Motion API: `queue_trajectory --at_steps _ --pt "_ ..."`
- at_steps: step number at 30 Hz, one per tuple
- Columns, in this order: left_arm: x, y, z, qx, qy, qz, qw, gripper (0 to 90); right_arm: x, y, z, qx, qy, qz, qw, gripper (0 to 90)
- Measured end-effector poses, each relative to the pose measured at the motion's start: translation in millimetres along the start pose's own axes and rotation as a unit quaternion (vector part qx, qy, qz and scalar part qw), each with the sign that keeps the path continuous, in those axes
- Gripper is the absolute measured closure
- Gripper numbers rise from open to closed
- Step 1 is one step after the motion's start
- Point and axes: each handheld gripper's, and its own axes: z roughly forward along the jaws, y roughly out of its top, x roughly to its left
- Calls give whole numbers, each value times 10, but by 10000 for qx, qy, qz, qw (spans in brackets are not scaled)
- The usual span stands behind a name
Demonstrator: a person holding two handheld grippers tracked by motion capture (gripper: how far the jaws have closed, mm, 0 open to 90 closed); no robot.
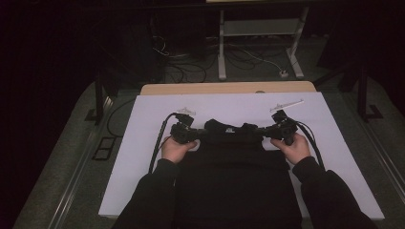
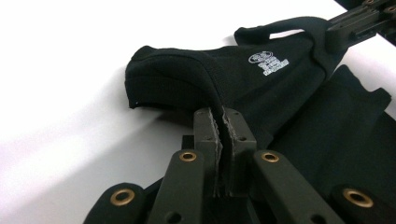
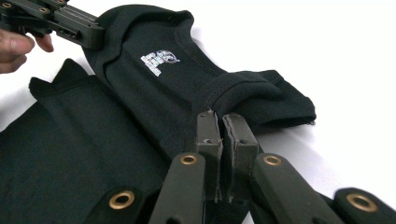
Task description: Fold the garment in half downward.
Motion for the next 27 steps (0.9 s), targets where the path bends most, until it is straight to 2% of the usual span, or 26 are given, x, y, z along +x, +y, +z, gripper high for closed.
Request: queue_trajectory --at_steps 6,11,21,27 --pt "-65 -10 -21 17 3 73 10000 845 38 -20 -42 -46 -4 -16 10000 842" --pt "-86 -55 -44 42 -19 53 10000 845 88 -38 -71 -55 28 -55 10000 842" --pt "-175 -96 -138 22 -120 153 9998 844 173 -97 -144 -90 87 -110 9999 840" --pt "-211 -146 -186 3 -162 130 9998 842 224 -130 -184 -109 121 -106 9998 840"
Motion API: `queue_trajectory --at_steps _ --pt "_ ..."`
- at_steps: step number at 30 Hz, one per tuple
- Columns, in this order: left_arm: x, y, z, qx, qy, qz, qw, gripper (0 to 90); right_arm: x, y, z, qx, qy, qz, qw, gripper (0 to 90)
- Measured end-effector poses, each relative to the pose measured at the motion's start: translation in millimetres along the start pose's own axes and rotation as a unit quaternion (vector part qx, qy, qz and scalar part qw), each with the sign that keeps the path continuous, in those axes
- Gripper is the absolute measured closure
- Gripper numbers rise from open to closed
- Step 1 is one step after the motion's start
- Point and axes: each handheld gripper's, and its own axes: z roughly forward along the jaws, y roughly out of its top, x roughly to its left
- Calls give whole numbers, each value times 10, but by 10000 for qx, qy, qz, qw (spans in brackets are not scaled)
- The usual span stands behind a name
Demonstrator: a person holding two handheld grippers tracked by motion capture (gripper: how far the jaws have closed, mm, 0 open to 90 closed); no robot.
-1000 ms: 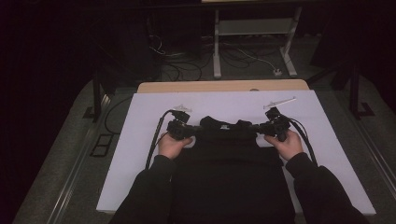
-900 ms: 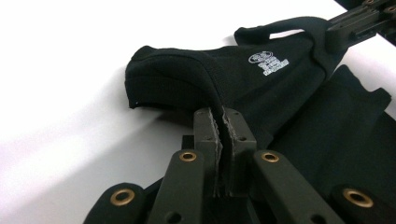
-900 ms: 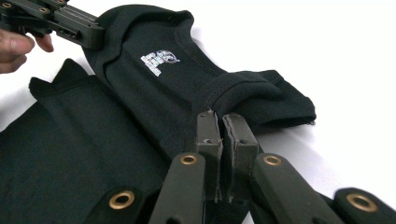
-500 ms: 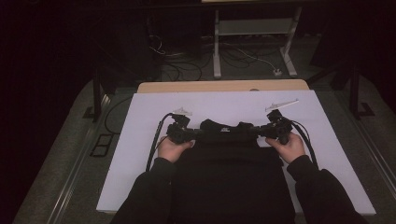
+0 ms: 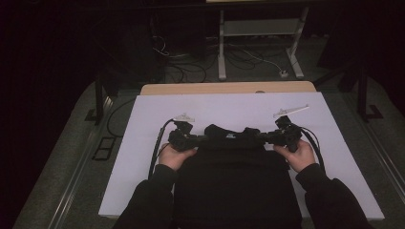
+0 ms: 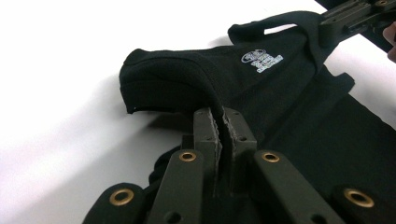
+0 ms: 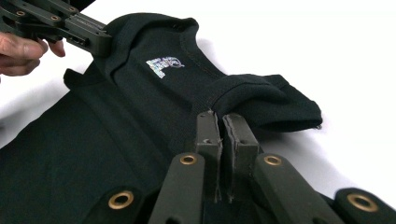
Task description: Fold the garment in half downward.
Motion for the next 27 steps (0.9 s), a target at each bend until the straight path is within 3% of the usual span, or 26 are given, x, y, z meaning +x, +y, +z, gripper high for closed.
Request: queue_trajectory --at_steps 27 --pt "-239 -257 -258 -70 -166 41 9998 842 298 -194 -126 54 235 -91 9997 839"
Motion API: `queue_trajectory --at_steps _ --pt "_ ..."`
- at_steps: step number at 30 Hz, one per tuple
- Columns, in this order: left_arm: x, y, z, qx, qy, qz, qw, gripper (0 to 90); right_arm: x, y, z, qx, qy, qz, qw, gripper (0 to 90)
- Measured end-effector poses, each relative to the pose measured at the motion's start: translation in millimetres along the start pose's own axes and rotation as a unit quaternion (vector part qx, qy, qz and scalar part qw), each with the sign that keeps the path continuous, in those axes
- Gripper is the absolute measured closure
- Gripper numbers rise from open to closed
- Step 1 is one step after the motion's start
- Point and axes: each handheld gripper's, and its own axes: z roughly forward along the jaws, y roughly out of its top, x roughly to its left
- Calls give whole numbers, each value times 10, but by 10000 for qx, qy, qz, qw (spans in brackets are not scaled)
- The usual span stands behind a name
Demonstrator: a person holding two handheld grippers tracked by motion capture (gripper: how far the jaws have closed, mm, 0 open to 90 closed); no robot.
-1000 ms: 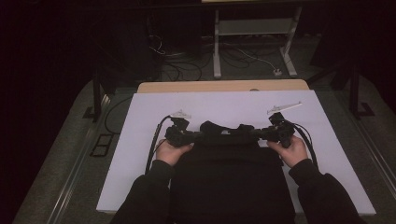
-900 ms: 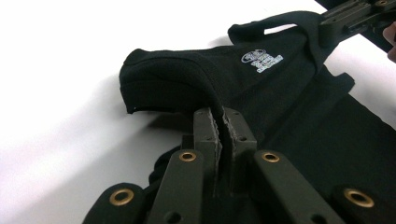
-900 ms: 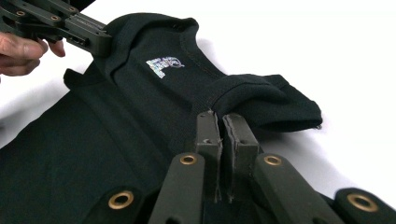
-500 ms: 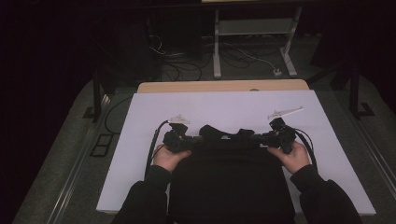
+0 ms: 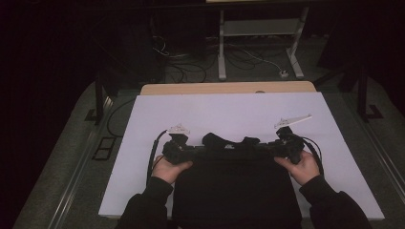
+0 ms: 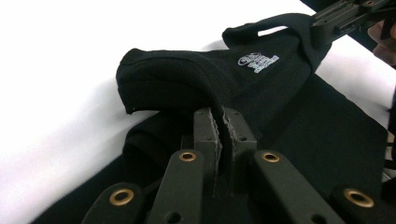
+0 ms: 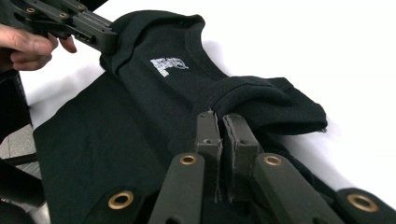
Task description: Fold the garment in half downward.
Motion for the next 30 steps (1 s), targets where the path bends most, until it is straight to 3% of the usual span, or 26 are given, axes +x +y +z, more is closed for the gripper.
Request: queue_trajectory --at_steps 9,30 --pt "-118 -132 -18 131 -38 107 9999 842 121 -125 -33 101 57 -125 9999 838" --pt "-235 -376 -91 413 -190 7 9990 840 282 -354 -22 401 232 -153 9988 838"
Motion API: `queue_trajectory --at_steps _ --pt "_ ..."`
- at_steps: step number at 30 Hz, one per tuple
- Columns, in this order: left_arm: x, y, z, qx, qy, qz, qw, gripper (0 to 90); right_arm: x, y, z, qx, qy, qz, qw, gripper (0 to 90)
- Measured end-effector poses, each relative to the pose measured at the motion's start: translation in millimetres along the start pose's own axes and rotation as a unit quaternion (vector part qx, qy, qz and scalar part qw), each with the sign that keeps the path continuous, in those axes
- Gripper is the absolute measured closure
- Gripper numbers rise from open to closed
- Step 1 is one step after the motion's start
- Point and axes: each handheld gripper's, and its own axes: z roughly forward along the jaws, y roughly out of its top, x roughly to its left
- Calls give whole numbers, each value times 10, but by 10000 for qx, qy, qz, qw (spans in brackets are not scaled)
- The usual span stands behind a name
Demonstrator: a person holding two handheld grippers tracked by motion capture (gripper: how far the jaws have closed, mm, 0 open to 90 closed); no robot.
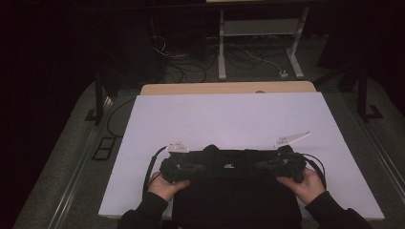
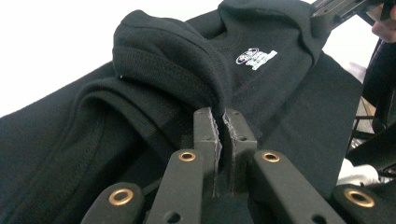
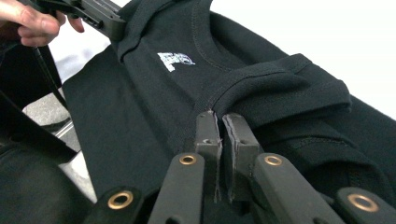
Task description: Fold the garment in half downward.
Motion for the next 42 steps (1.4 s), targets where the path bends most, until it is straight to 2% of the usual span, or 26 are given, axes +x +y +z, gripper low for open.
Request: queue_trajectory --at_steps 10,15,22,35,42 --pt "-109 -94 4 199 -85 58 9997 840 30 -85 -2 121 81 30 9999 836" --pt "-119 -136 -2 243 -90 -10 9997 840 58 -120 12 213 144 43 9997 836" --pt "-191 -204 -21 364 -157 75 9992 840 121 -200 17 326 220 35 9992 834" --pt "-304 -305 -16 496 -192 97 9985 840 242 -311 6 514 312 -3 9982 832" --pt "-353 -336 -26 620 -177 203 9977 840 286 -357 8 588 342 -46 9977 833"
